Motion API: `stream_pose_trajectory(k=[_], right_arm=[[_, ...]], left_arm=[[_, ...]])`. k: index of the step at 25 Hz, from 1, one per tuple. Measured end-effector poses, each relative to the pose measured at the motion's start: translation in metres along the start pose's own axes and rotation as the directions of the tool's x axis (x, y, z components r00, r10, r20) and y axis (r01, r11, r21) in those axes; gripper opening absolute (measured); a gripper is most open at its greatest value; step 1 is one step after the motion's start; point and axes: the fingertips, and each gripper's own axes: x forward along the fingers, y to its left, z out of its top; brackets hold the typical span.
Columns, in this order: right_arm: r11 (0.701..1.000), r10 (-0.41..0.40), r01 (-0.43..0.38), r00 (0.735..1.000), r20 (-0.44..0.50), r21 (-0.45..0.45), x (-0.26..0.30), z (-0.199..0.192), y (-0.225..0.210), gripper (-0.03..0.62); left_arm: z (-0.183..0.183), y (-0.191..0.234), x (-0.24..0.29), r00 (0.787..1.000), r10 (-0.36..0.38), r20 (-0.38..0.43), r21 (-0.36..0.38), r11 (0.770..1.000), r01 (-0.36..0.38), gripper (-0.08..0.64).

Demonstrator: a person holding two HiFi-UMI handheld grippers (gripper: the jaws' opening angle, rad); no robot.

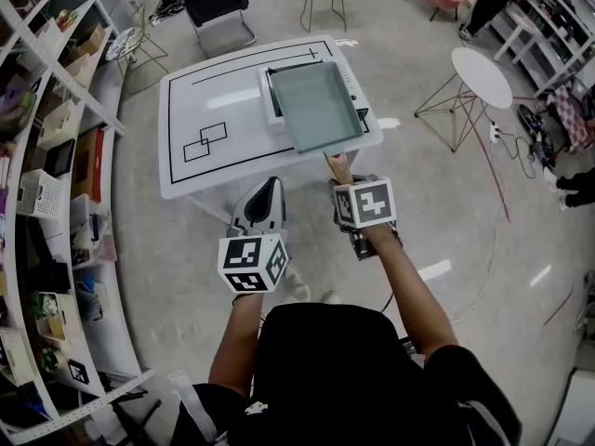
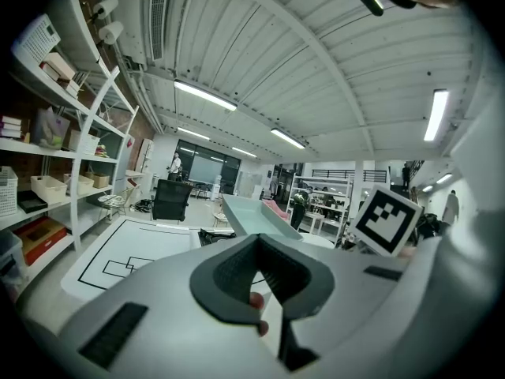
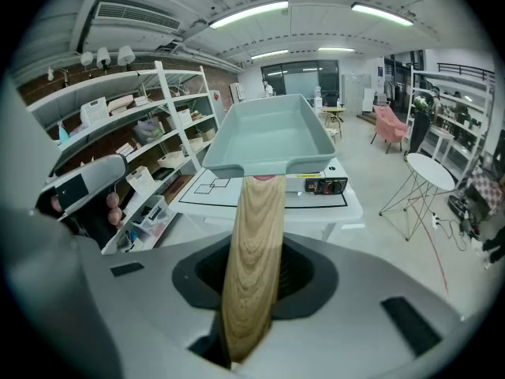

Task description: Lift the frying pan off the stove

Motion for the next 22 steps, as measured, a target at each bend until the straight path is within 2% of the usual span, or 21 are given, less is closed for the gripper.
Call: stream_pose_trajectory(k=[12, 22], right_arm=[[0.999, 0.026, -0.025, 1.000, 0.009, -0.032, -0.043, -0.048, 0.008, 0.086], [0.998, 0.039, -0.038, 0.999, 0.019, -0.050, -0.063, -0.072, 0.020, 0.086]], left_arm=[[-0.021, -0.047, -0.049, 1.000, 0.022, 0.011, 0.006, 1.000, -0.022, 0.008], [-0.027, -0.065, -0.078, 0.999, 0.033, 0.027, 0.008, 0.999, -0.033, 0.008]])
